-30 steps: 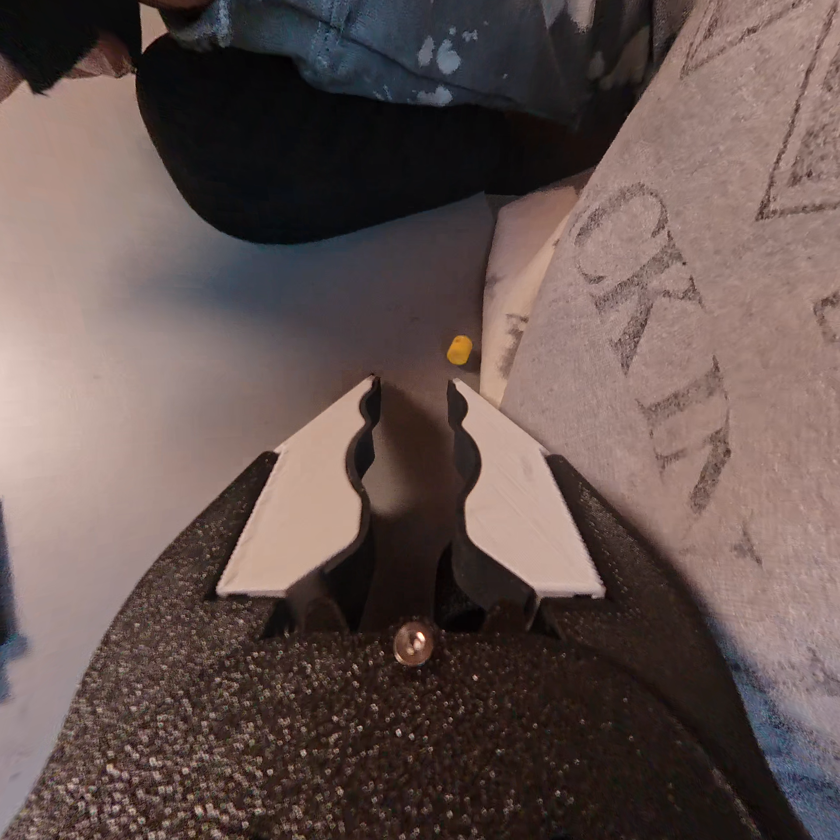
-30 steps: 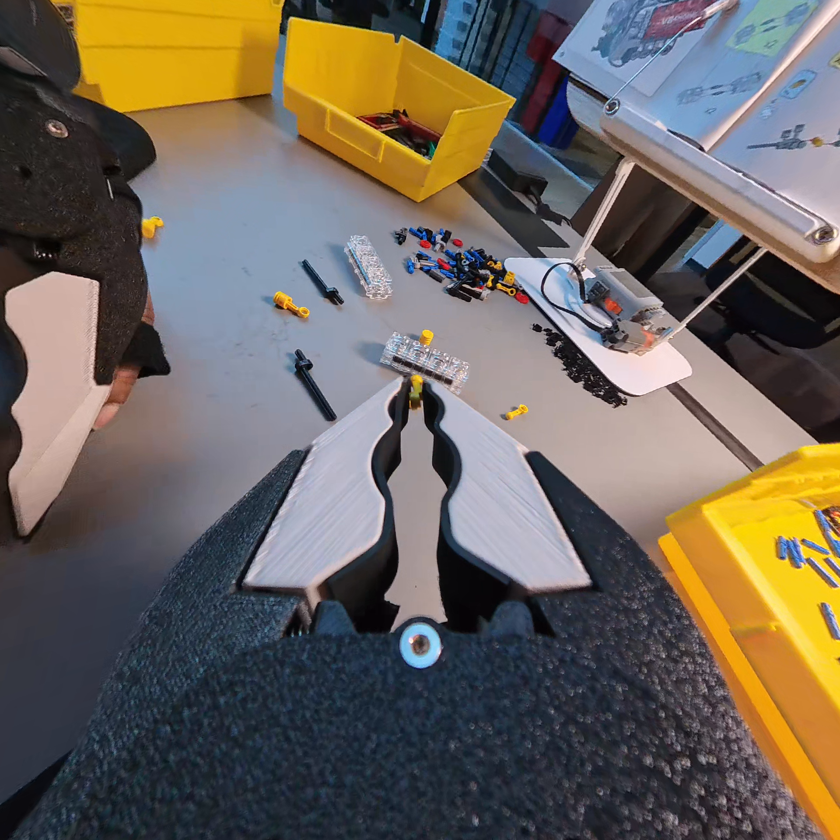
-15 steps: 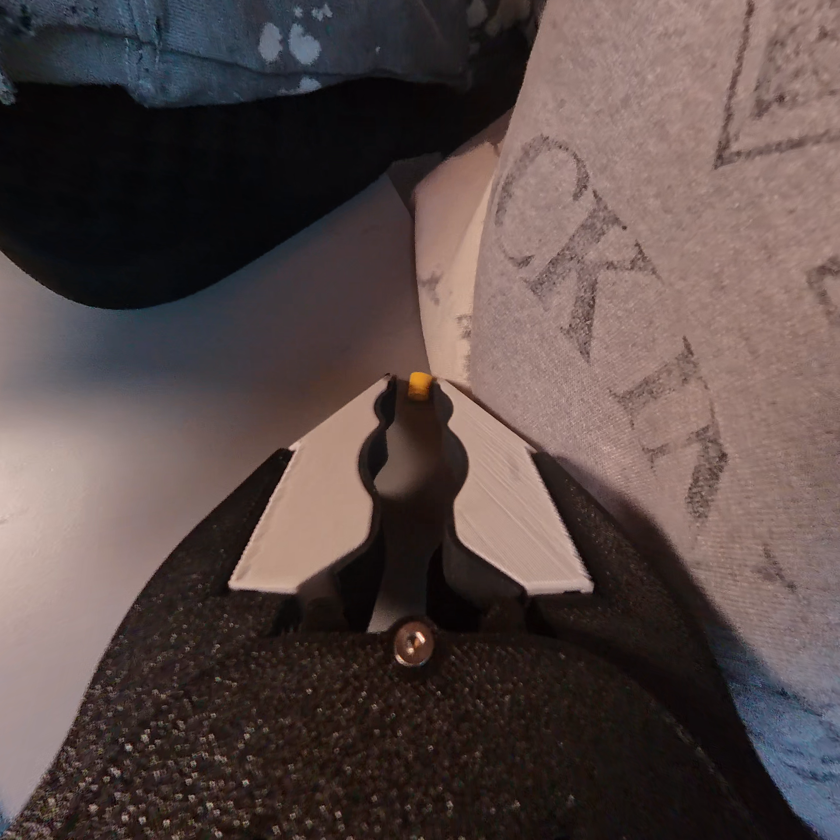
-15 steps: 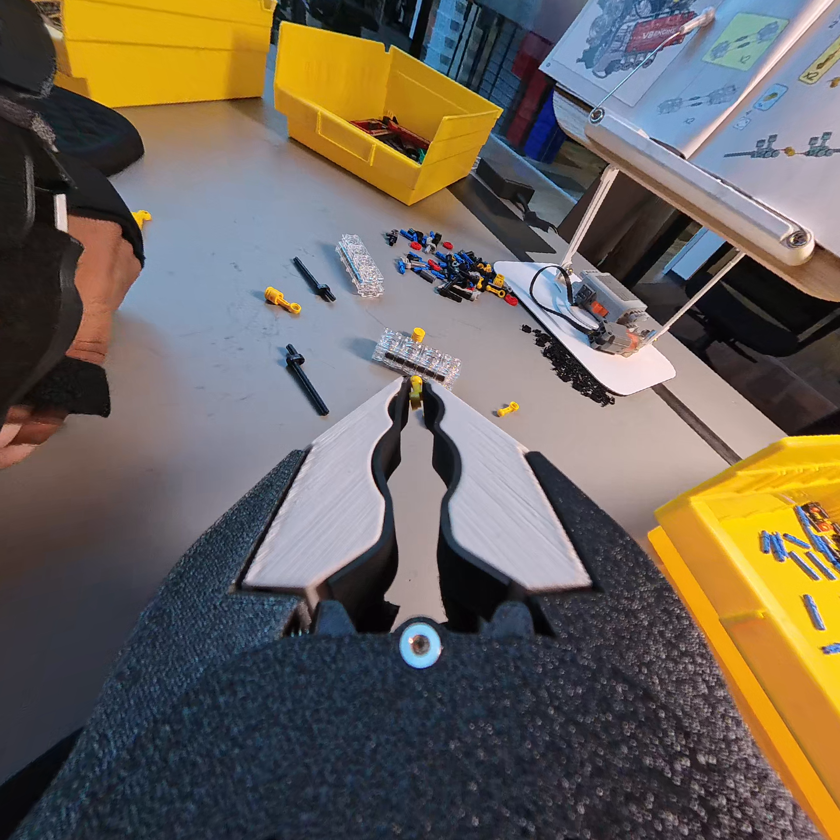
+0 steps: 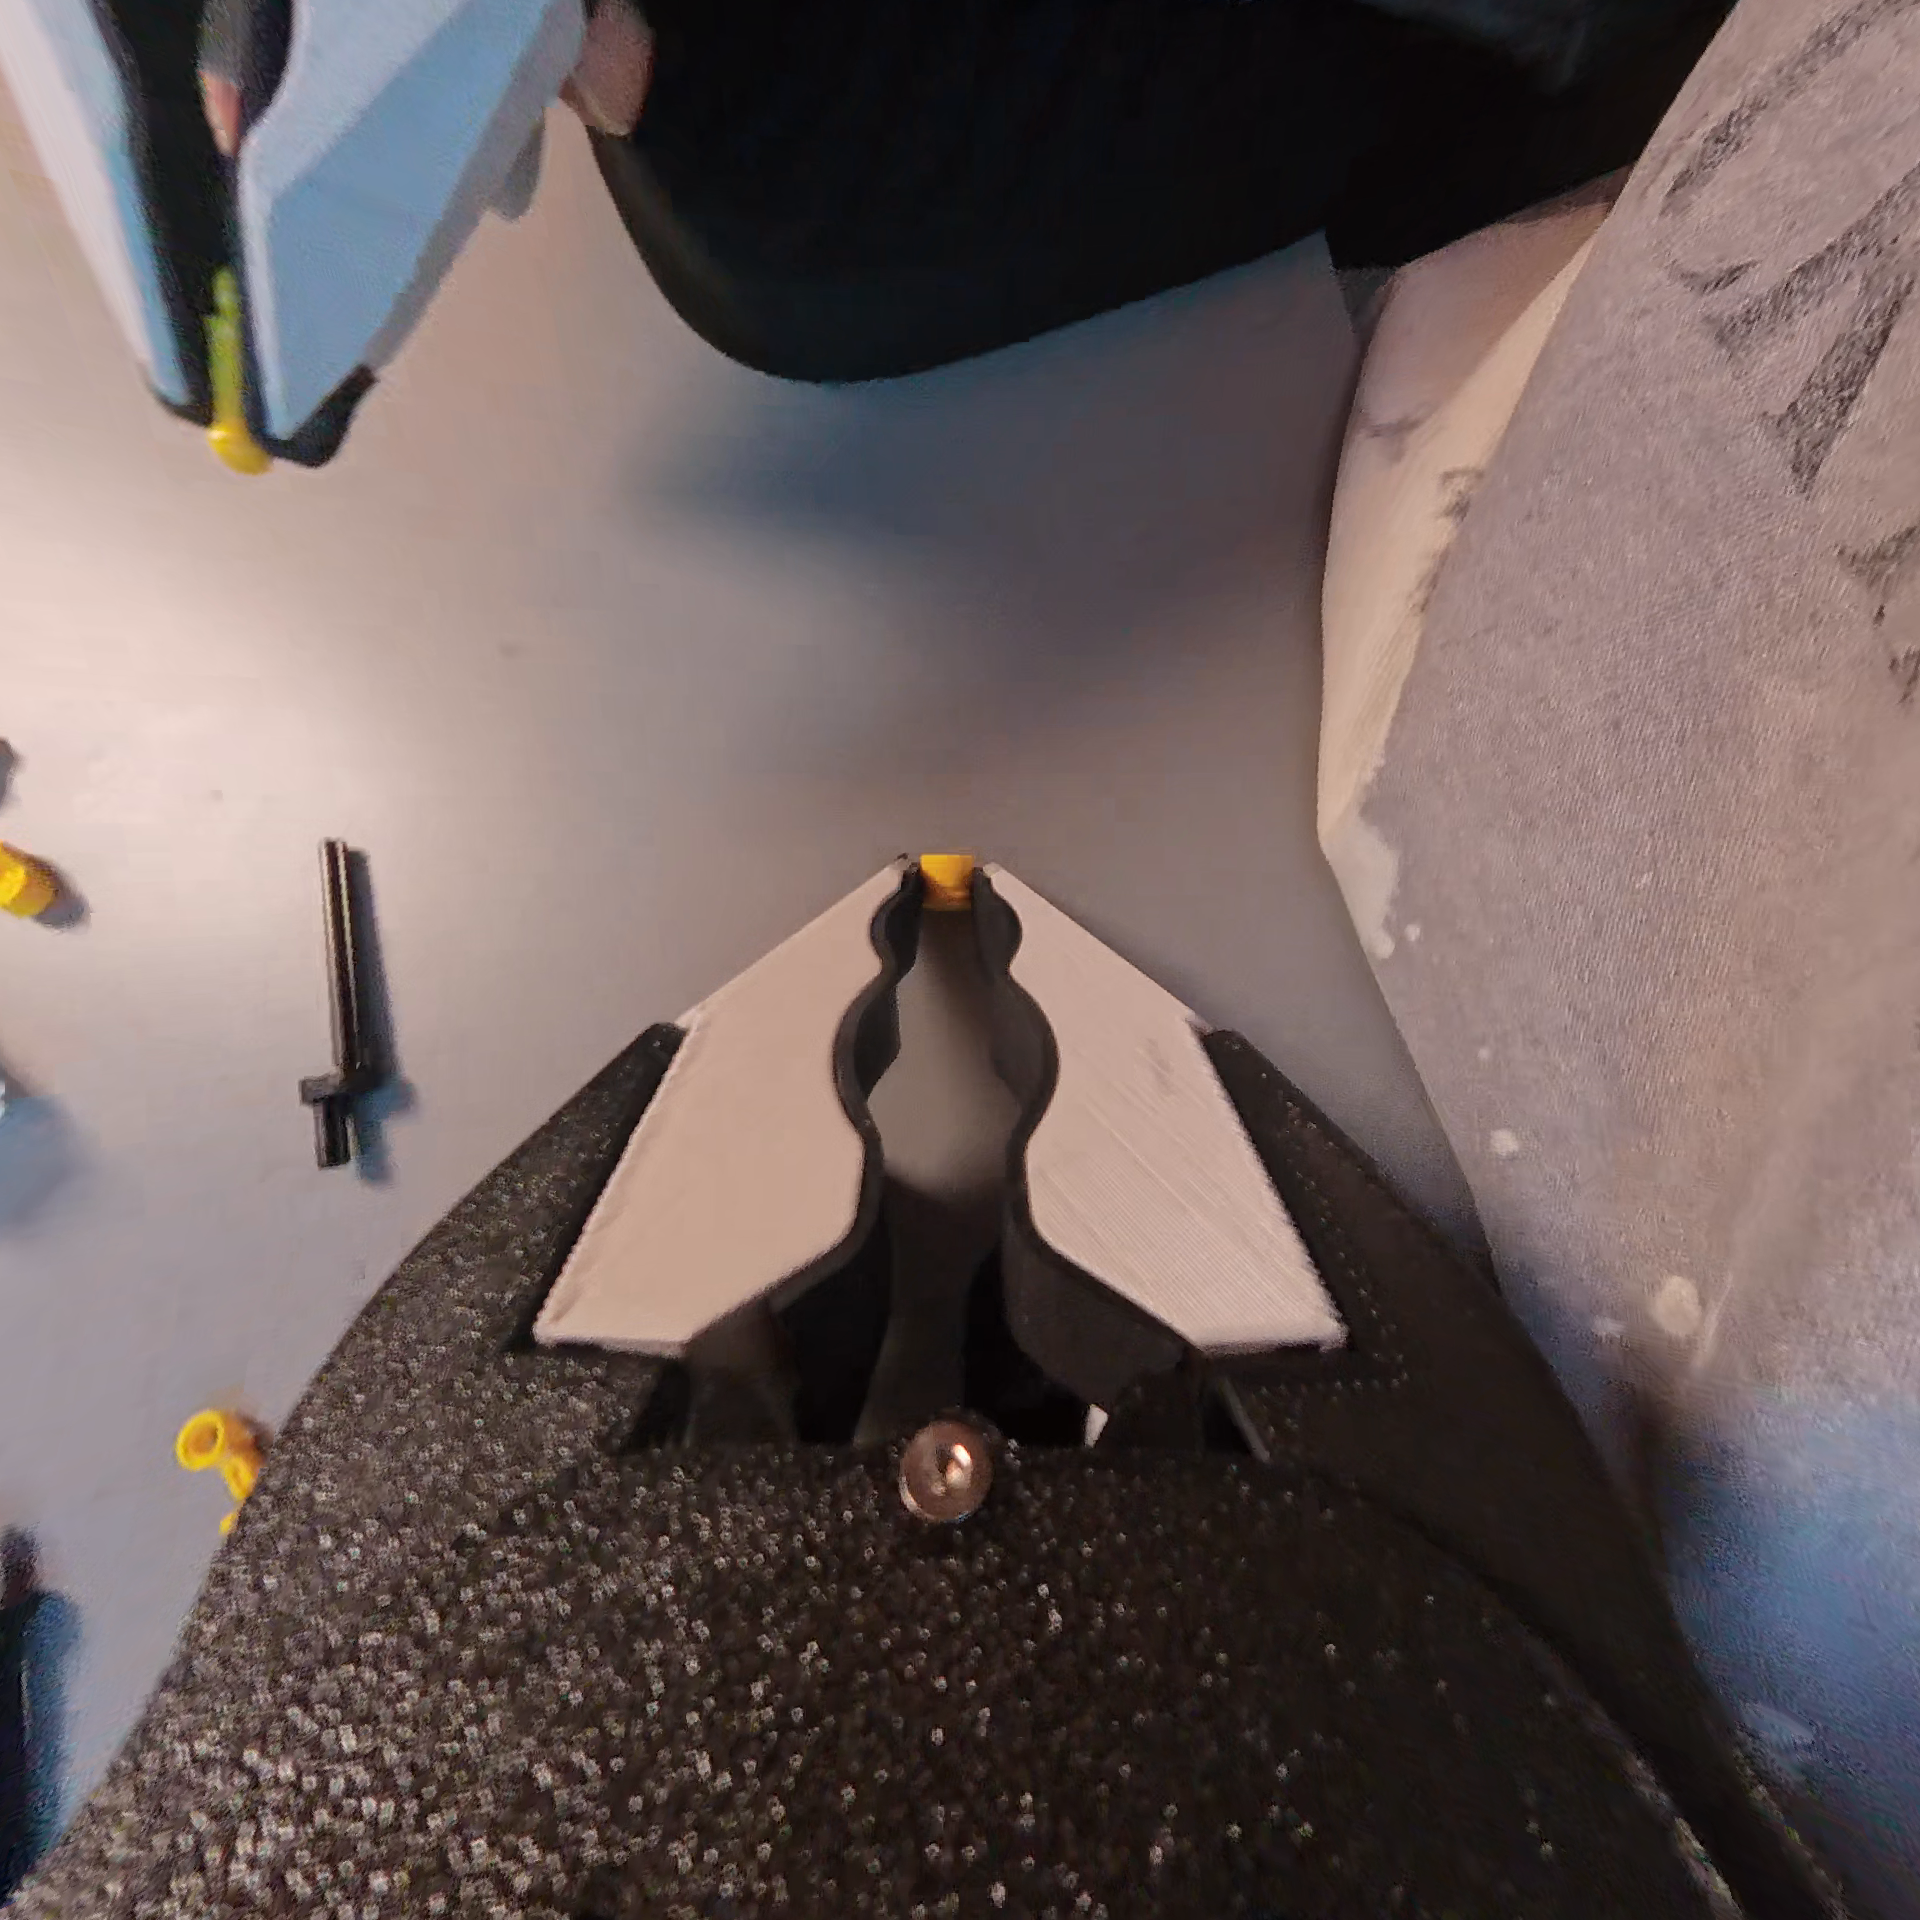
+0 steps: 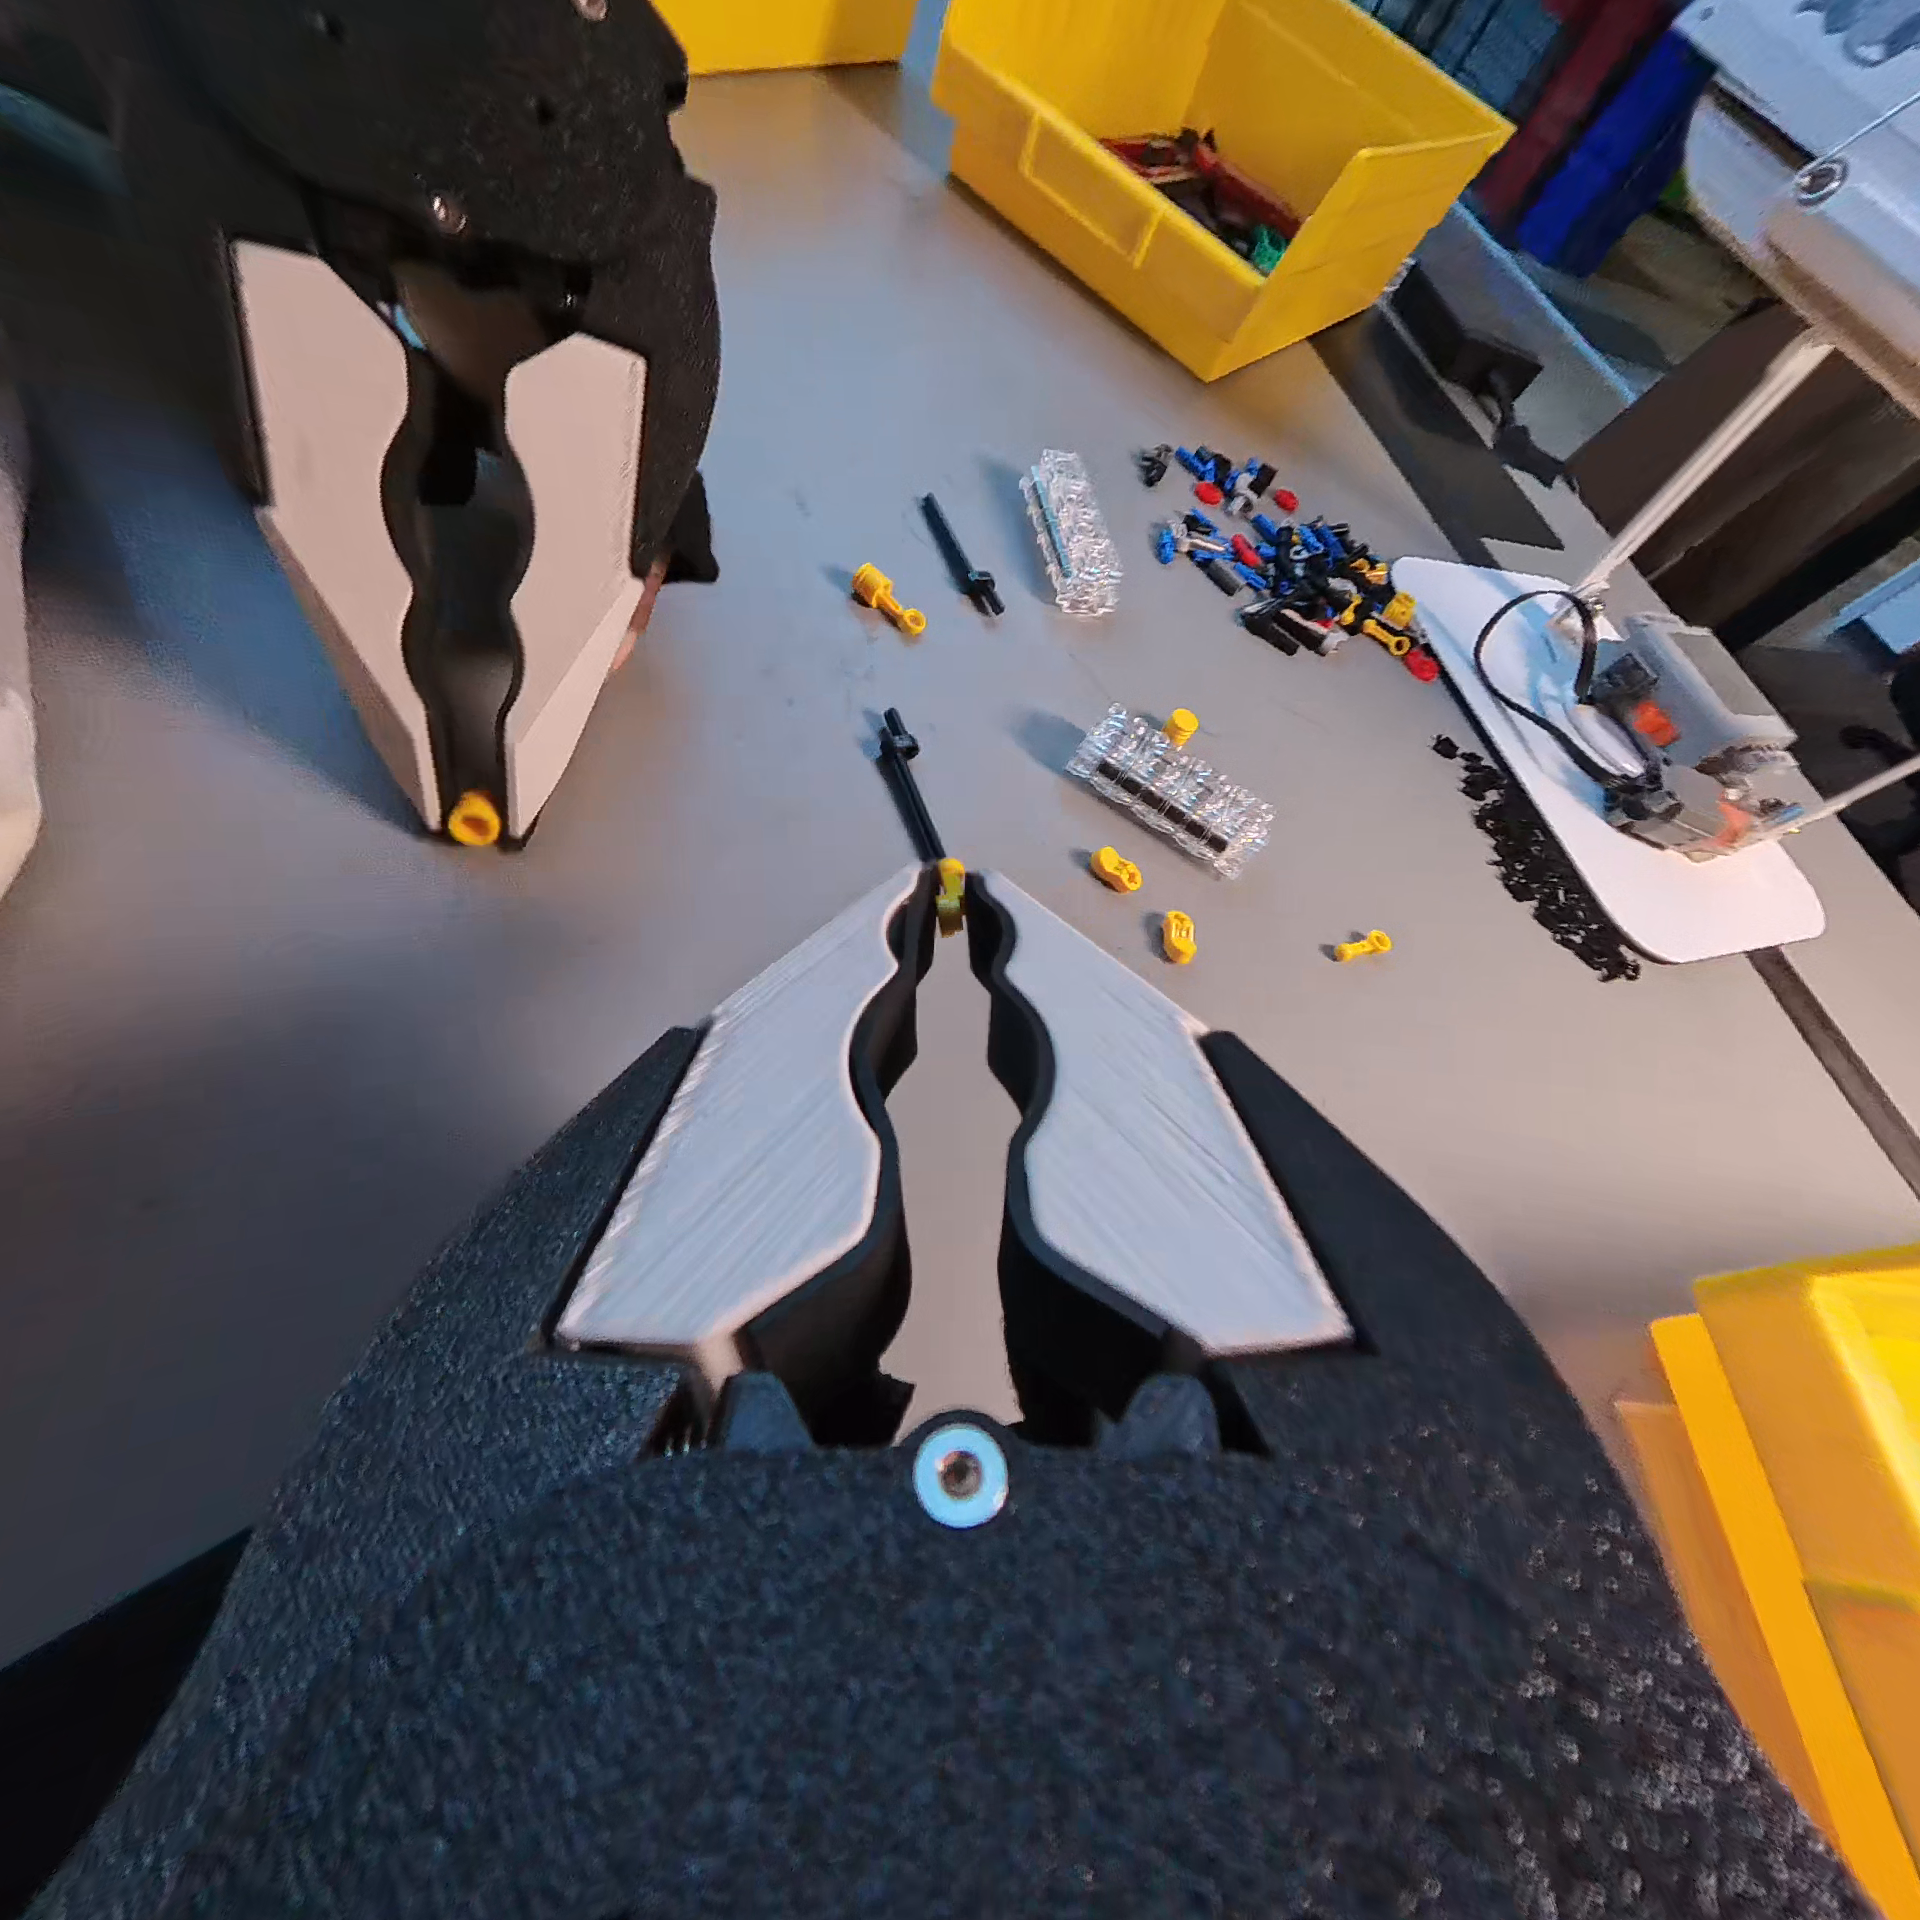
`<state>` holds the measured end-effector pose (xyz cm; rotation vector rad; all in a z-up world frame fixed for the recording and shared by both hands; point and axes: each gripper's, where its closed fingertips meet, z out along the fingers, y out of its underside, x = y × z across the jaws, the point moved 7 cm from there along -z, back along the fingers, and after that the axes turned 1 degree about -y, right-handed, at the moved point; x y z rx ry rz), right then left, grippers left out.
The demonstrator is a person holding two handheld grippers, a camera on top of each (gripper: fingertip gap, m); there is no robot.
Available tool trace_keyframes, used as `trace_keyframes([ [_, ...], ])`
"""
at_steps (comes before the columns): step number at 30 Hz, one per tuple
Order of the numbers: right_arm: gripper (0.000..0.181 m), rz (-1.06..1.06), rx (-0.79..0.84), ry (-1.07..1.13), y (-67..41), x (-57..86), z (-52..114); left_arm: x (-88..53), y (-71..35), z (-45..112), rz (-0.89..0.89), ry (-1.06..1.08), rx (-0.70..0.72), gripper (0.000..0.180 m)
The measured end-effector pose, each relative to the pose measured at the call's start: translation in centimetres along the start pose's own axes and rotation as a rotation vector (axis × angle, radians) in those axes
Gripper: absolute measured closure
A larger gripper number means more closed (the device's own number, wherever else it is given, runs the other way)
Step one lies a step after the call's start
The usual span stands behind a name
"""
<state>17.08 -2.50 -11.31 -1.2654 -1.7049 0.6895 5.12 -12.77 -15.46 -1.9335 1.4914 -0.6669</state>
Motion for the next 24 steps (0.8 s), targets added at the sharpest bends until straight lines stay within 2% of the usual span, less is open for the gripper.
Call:
trace_keyframes([
  [12, 0.176, -0.046, -0.075, -0.006, 0.5, -0.5, 1.1, -0.3, 1.8, -2.1, -0.059, -0.066, -0.013, 0.171],
  [17, 0.176, -0.049, -0.085, -0.011, 0.6, -0.5, 1.3, -0.1, 0.6, -2.4, -0.139, -0.042, 0.047, 0.171],
  [20, 0.176, -0.050, -0.083, -0.011, 0.7, -0.5, 1.3, -0.1, 0.5, -2.2, -0.156, -0.056, 0.033, 0.179],
  [24, 0.176, -0.052, -0.073, -0.008, 0.6, -0.6, 1.2, -0.2, 0.8, -2.1, -0.139, -0.073, 0.005, 0.180],
])
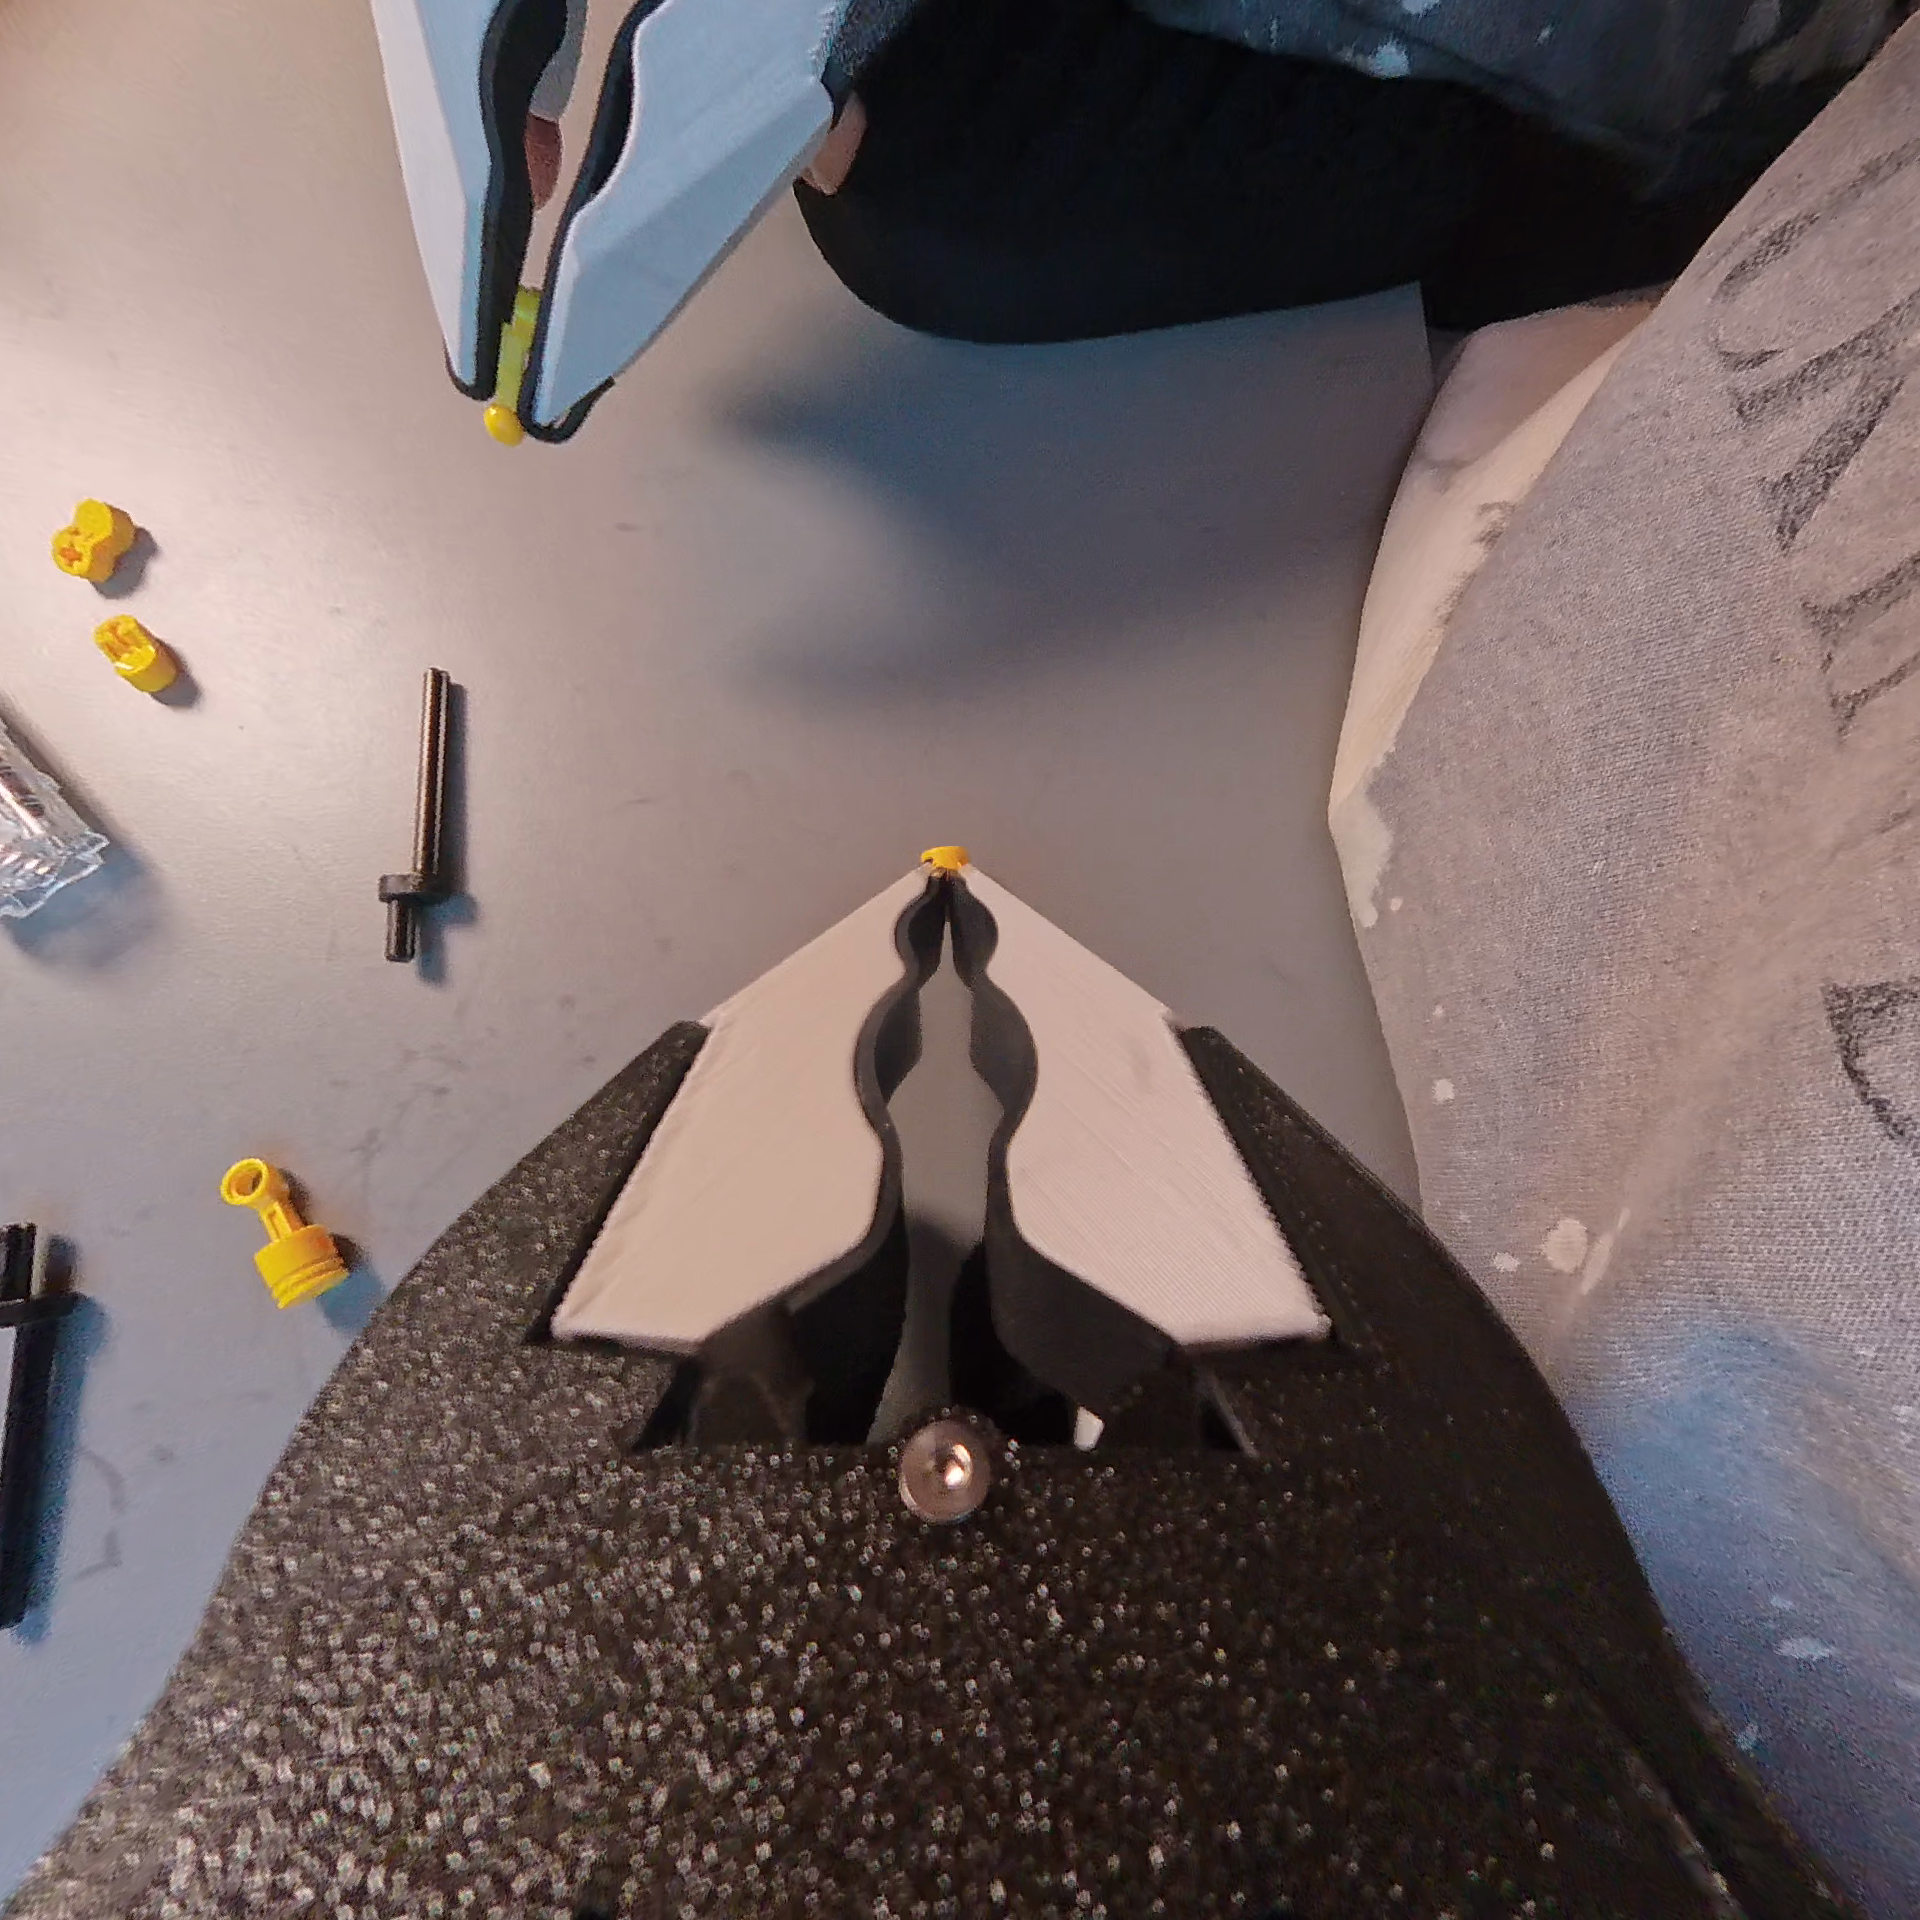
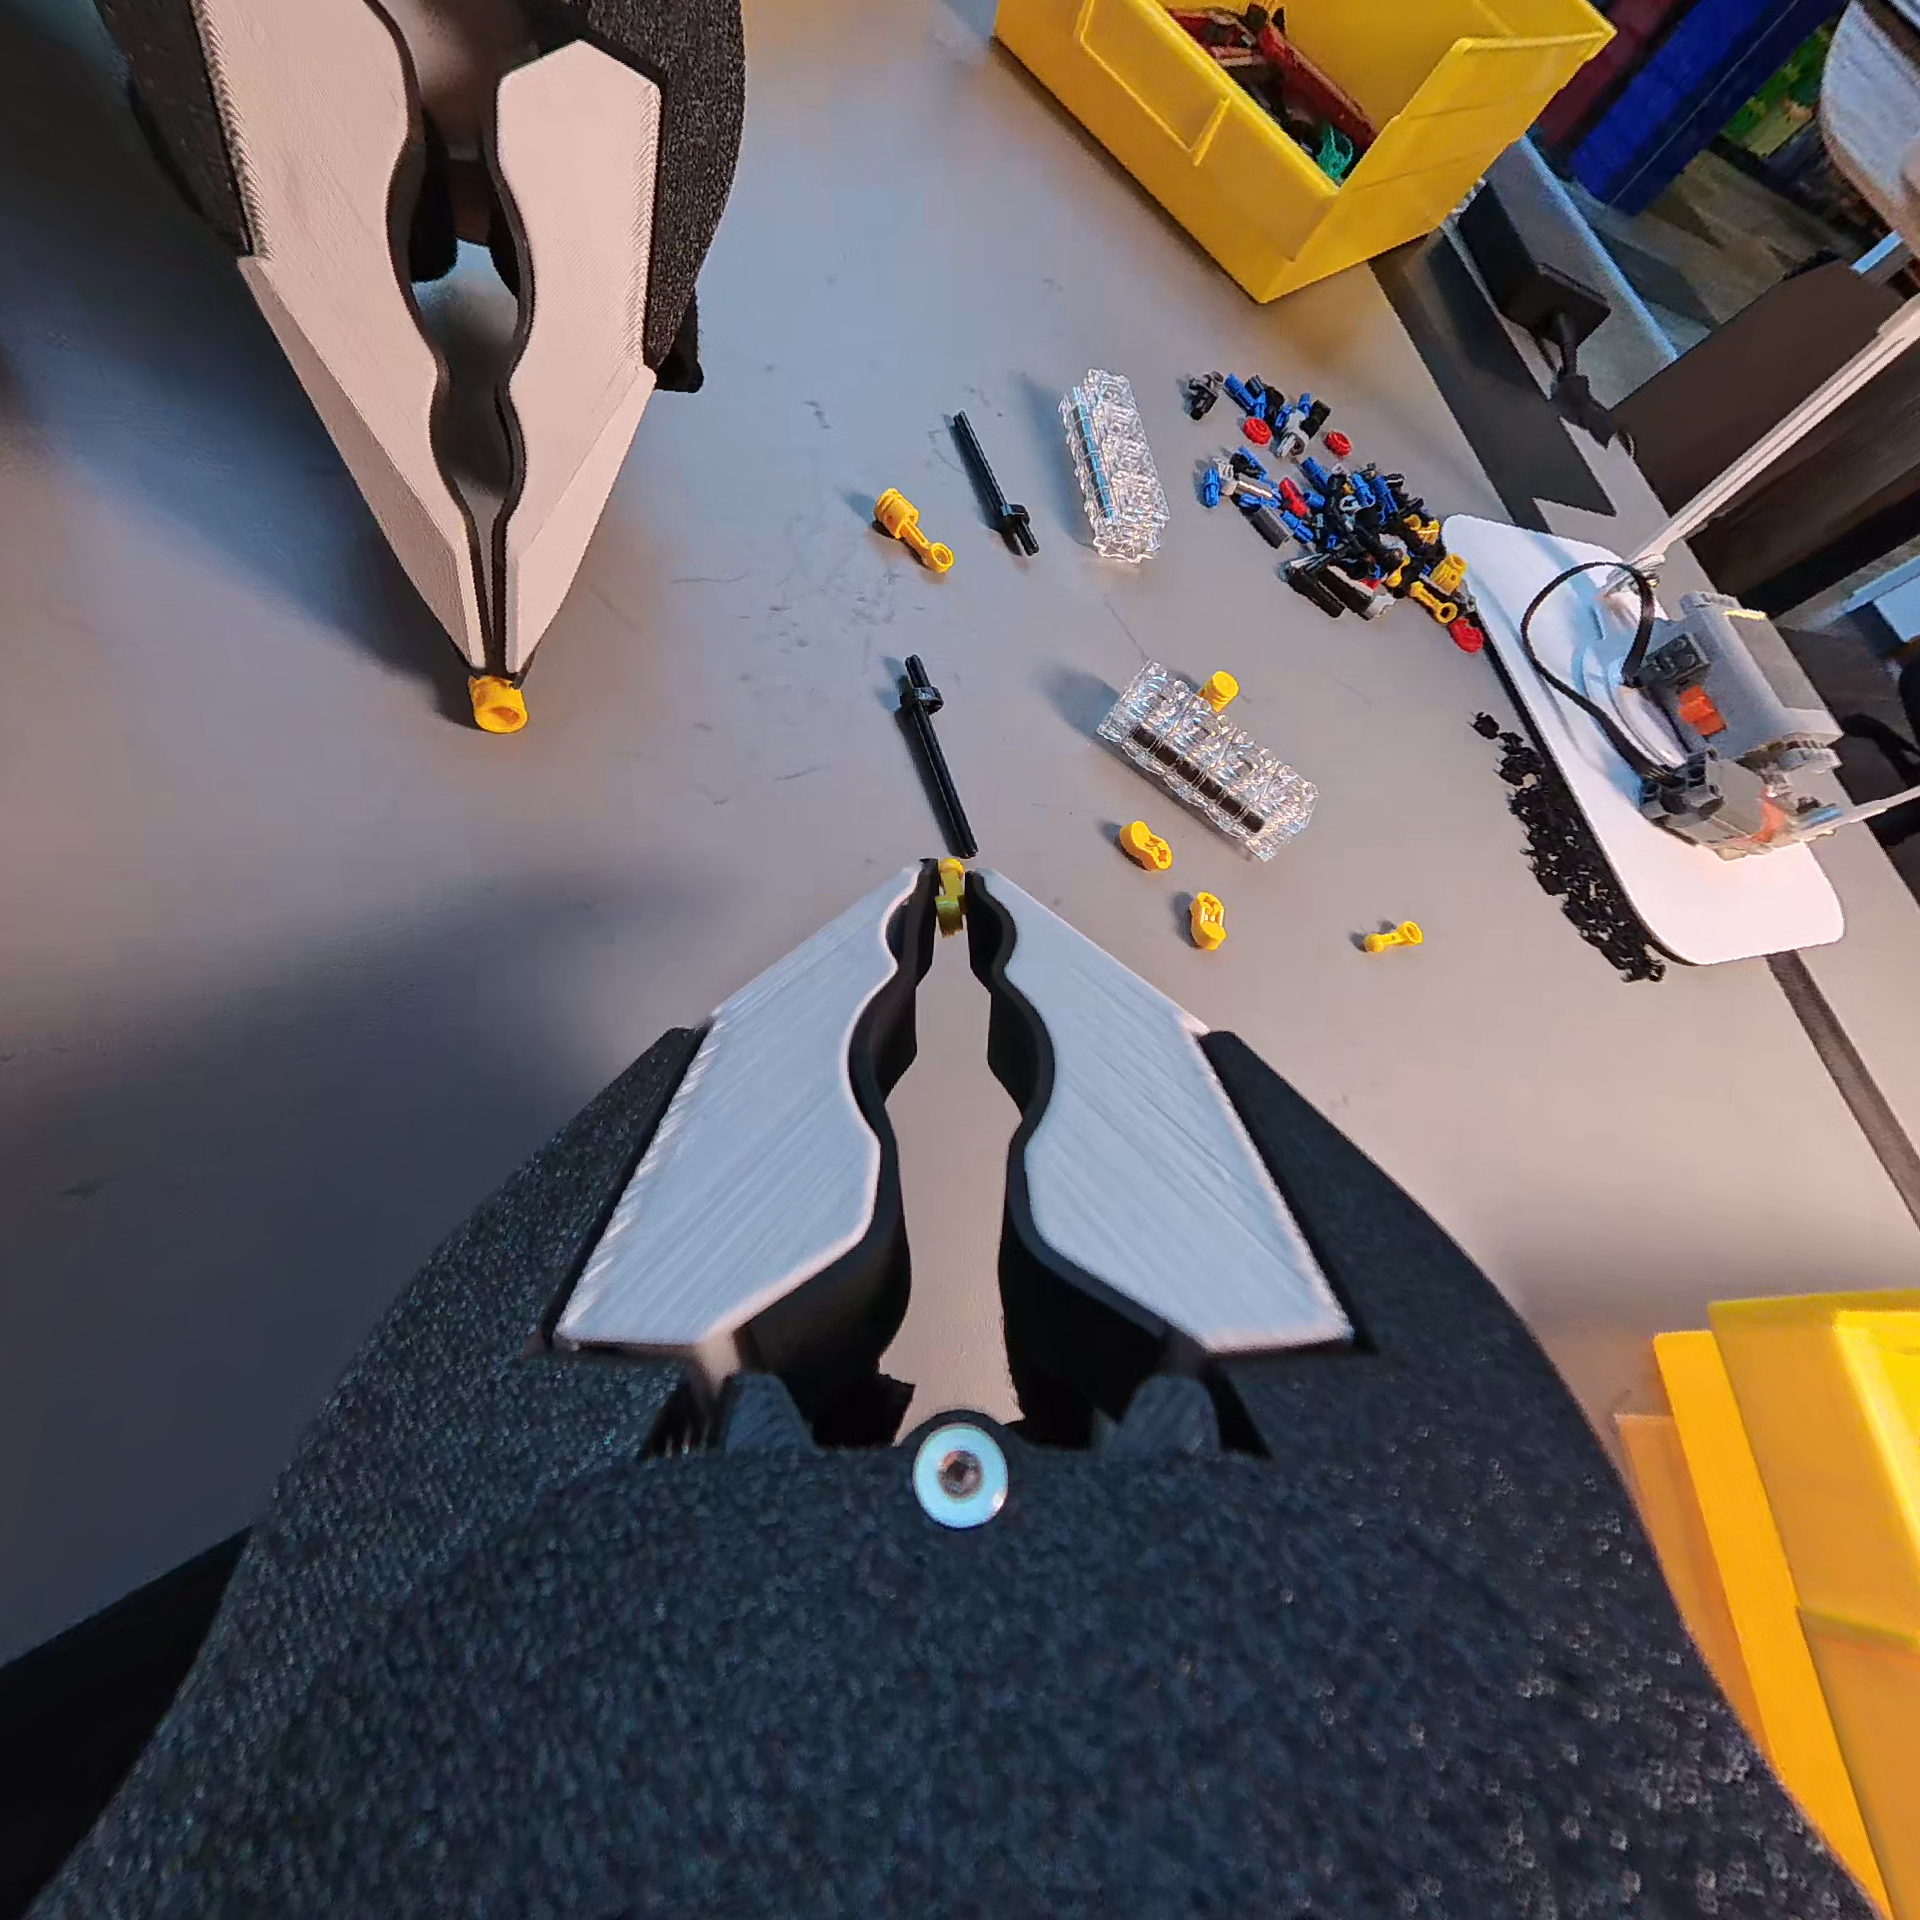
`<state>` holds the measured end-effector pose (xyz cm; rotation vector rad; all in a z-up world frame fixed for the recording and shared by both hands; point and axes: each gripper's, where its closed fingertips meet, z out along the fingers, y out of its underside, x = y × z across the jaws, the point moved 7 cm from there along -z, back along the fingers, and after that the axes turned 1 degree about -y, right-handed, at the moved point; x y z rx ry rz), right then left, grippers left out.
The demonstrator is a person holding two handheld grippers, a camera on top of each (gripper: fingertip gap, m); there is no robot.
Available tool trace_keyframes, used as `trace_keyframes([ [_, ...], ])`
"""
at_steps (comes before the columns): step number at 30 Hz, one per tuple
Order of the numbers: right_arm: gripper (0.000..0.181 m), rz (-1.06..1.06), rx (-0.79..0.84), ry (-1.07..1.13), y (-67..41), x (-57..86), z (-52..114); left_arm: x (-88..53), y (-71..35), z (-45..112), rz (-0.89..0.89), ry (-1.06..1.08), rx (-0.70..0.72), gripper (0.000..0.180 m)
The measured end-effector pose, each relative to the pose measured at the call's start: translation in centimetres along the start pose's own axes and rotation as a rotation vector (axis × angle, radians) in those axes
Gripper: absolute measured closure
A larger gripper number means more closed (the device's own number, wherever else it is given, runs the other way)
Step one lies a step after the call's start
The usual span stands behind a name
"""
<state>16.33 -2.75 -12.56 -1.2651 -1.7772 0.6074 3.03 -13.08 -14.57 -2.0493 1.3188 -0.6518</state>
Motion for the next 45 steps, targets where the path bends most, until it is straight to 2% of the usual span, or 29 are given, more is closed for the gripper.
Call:
trace_keyframes([
  [13, 0.176, -0.010, 0.005, -0.019, -0.2, -0.3, -0.1, -0.1, 1.1, -0.6, -0.002, -0.042, -0.031, 0.180],
  [17, 0.176, -0.013, 0.012, -0.077, -1.0, -0.9, 0.0, -0.1, 0.9, -0.6, -0.012, -0.004, 0.005, 0.169],
  [20, 0.176, -0.024, 0.009, -0.128, -1.7, -1.5, 0.4, 0.0, 0.6, 0.2, 0.005, 0.018, 0.007, 0.168],
  [29, 0.176, -0.087, -0.107, -0.227, -2.6, -2.4, 1.0, -2.3, -1.1, 2.2, 0.007, 0.002, 0.017, 0.172],
  [32, 0.177, -0.137, -0.168, -0.299, -3.2, -2.9, 1.2, -2.8, -1.2, 1.8, 0.015, -0.001, 0.029, 0.164],
  [36, 0.177, -0.201, -0.180, -0.331, -4.8, -3.2, 1.8, -2.6, -1.9, 0.0, -0.061, 0.119, 0.177, 0.163],
  [41, 0.177, -0.264, -0.031, -0.310, -8.4, -2.9, 1.3, -3.4, -2.0, -3.8, -0.325, 0.462, 0.447, 0.163],
  [45, 0.177, -0.313, 0.048, -0.272, -10.8, -2.7, 0.7, -3.8, -2.0, -5.6, -0.407, 0.597, 0.578, 0.165],
])
